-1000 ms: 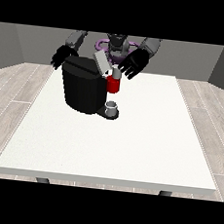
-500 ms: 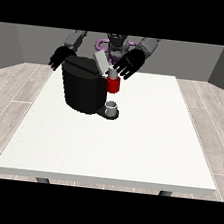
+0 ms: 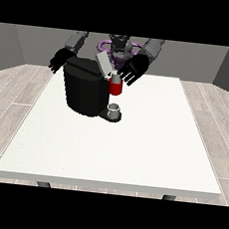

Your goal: Insert the coffee pod into the coffee machine and close the lid

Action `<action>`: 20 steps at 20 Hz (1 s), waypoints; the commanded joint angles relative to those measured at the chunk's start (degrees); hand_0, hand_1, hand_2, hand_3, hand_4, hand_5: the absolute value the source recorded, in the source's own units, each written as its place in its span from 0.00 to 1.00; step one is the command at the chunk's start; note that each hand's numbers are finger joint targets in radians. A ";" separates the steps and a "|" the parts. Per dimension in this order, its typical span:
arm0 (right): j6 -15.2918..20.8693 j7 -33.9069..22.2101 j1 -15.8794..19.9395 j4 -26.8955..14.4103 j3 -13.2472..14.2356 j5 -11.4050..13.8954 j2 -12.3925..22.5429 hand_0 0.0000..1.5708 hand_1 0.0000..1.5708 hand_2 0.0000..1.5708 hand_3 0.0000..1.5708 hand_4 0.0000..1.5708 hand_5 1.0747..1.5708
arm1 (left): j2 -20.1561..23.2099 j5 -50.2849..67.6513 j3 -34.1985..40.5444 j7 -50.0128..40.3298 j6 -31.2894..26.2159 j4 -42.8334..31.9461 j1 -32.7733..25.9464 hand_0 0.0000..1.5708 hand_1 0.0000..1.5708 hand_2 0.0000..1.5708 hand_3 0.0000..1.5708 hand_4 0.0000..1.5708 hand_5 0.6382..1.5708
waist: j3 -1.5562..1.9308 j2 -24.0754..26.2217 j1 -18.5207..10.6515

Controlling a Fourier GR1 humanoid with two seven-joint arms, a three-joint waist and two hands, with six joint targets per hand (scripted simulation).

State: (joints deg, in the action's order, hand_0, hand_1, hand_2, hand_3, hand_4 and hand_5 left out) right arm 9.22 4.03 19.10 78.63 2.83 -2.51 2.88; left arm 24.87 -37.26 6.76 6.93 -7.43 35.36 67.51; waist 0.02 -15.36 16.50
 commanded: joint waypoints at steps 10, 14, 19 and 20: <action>-1.52 -0.19 -0.75 -0.07 0.52 -1.03 0.66 0.00 0.00 0.00 0.00 0.28 1.00 | -0.51 -0.47 0.19 -0.07 -1.55 -1.11 0.71 0.77 0.77 0.78 0.69 0.29 1.00 | 0.00 -0.78 0.74; 1.31 0.25 -3.13 0.56 -0.32 0.26 -1.51 0.00 0.00 0.00 0.00 0.23 1.00 | -0.67 -1.30 -0.36 0.84 -0.97 -1.15 -1.06 0.72 0.72 0.74 0.64 0.29 1.00 | -0.01 0.90 0.18; 1.68 -2.01 -1.23 2.33 -1.39 1.17 -1.24 0.00 0.00 0.00 0.00 0.26 1.00 | 0.84 -2.25 -0.50 2.56 -1.02 -1.80 -1.16 0.68 0.68 0.71 0.60 0.24 1.00 | -0.02 0.07 -0.17; 1.61 -0.83 -0.96 -0.05 0.23 0.77 -0.43 0.00 0.00 0.00 0.00 0.28 1.00 | -0.51 -2.74 -1.47 1.17 -1.44 -0.80 -1.49 0.67 0.67 0.71 0.61 0.23 1.00 | -0.01 1.44 -2.04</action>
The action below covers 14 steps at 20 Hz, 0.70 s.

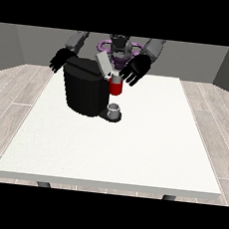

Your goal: Insert the coffee pod into the coffee machine and close the lid

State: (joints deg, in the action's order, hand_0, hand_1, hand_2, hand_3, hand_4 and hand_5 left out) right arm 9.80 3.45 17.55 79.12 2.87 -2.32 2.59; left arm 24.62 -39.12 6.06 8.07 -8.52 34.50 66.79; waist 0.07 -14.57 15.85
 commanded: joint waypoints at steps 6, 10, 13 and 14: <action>0.06 -0.07 -0.05 -0.14 0.78 -0.41 0.29 0.00 0.00 0.00 0.00 0.29 1.00 | 0.26 -1.37 -0.78 2.35 0.32 0.45 -1.52 0.65 0.65 0.69 0.58 0.23 1.00 | -0.06 0.45 -1.15; -0.31 1.60 1.45 -1.50 2.30 -0.82 1.46 0.00 0.00 0.00 0.00 0.30 1.00 | 2.31 -3.51 -3.15 3.89 -3.40 0.72 0.17 0.00 0.00 0.00 0.00 0.00 1.00 | -0.05 -0.93 -1.06; -0.53 0.01 2.93 -1.09 2.13 -1.23 1.49 0.00 0.00 0.00 0.00 0.26 1.00 | 1.25 -5.04 -3.63 2.86 -0.41 0.31 -0.92 0.00 0.00 0.00 0.00 0.00 1.00 | -0.06 -2.19 -0.53; 0.20 2.79 -0.71 -2.01 0.47 -0.19 -0.87 0.00 0.00 0.00 0.00 0.27 1.00 | 1.60 -4.00 -2.85 1.05 -3.63 0.04 0.32 0.00 0.00 0.00 0.00 0.00 1.00 | -0.05 0.15 -0.23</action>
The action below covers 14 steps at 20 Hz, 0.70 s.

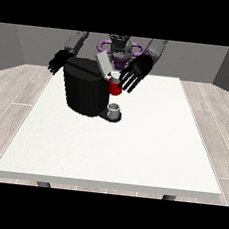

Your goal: Insert the coffee pod into the coffee machine and close the lid

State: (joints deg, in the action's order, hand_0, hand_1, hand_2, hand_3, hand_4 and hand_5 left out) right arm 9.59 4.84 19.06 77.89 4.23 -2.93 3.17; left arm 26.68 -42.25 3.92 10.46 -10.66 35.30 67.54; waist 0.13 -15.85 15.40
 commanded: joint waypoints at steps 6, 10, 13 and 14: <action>0.53 -1.99 -1.04 -0.73 0.19 0.63 0.75 0.00 0.00 0.00 0.00 0.22 1.00 | 0.36 -1.41 -0.66 0.25 -2.40 -0.23 -0.56 0.00 0.00 0.00 0.00 0.00 1.00 | -0.12 2.64 -0.72; 1.26 -1.10 -2.58 -1.81 0.16 0.32 -0.66 0.00 0.00 0.00 0.00 0.24 1.00 | -2.81 -1.55 -0.89 -2.00 -1.77 0.33 -2.47 0.00 0.00 0.00 0.00 0.00 1.00 | -0.12 5.37 -1.71; 2.43 -0.76 -0.55 -3.97 1.54 0.13 -0.53 0.00 0.00 0.00 0.00 0.26 1.00 | -2.16 -1.78 -0.87 -0.77 -1.49 2.06 -2.19 0.00 0.00 0.00 0.00 0.00 1.00 | -0.12 4.94 -4.20; -0.42 0.70 -4.04 -4.38 2.90 -1.66 1.14 0.00 0.00 0.00 0.00 0.23 1.00 | -4.01 -1.60 -1.31 -1.09 -1.28 2.49 -5.36 0.00 0.00 0.00 0.00 0.00 1.00 | -0.12 7.77 -4.07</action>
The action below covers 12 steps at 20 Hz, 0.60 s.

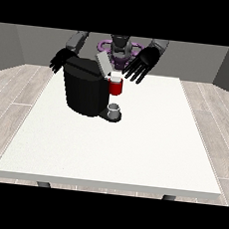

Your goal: Insert the coffee pod into the coffee machine and close the lid

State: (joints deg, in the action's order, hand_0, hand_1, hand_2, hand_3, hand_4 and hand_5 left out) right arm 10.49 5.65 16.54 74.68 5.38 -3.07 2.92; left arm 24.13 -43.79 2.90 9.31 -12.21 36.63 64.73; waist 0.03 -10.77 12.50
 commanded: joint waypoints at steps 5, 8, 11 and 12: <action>-2.14 2.35 -4.74 -1.53 1.64 -1.75 1.07 0.00 0.00 0.00 0.00 0.26 1.00 | -1.16 4.69 3.95 0.72 -2.40 1.28 -4.02 0.00 0.00 0.00 0.00 0.00 1.00 | -0.01 4.75 -2.65; -1.39 1.68 -6.06 -1.22 2.22 -1.81 1.14 0.00 0.00 0.00 0.00 0.28 1.00 | -7.57 11.28 9.82 -0.30 2.45 1.32 -7.77 0.00 0.00 0.00 0.00 0.00 1.00 | -0.04 7.98 -4.66; 0.11 0.24 -8.53 -0.60 1.93 -1.90 -0.56 0.00 0.00 0.00 0.00 0.25 1.00 | -11.46 20.08 15.93 2.61 -0.99 0.60 -11.68 0.00 0.00 0.00 0.00 0.17 1.00 | -0.13 13.49 -7.78; -1.85 1.46 -11.12 -0.83 2.26 -2.64 0.29 0.00 0.00 0.00 0.00 0.24 1.00 | -12.58 20.03 15.91 4.16 1.33 1.39 -14.56 0.00 0.00 0.00 0.00 0.15 1.00 | -0.08 14.38 -7.64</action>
State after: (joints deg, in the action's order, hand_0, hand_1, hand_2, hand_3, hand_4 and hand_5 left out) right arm 9.61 6.25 9.23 74.03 7.10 -4.83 3.22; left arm 15.55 -29.65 14.38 11.24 -11.66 37.64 55.21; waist -0.06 -0.34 6.88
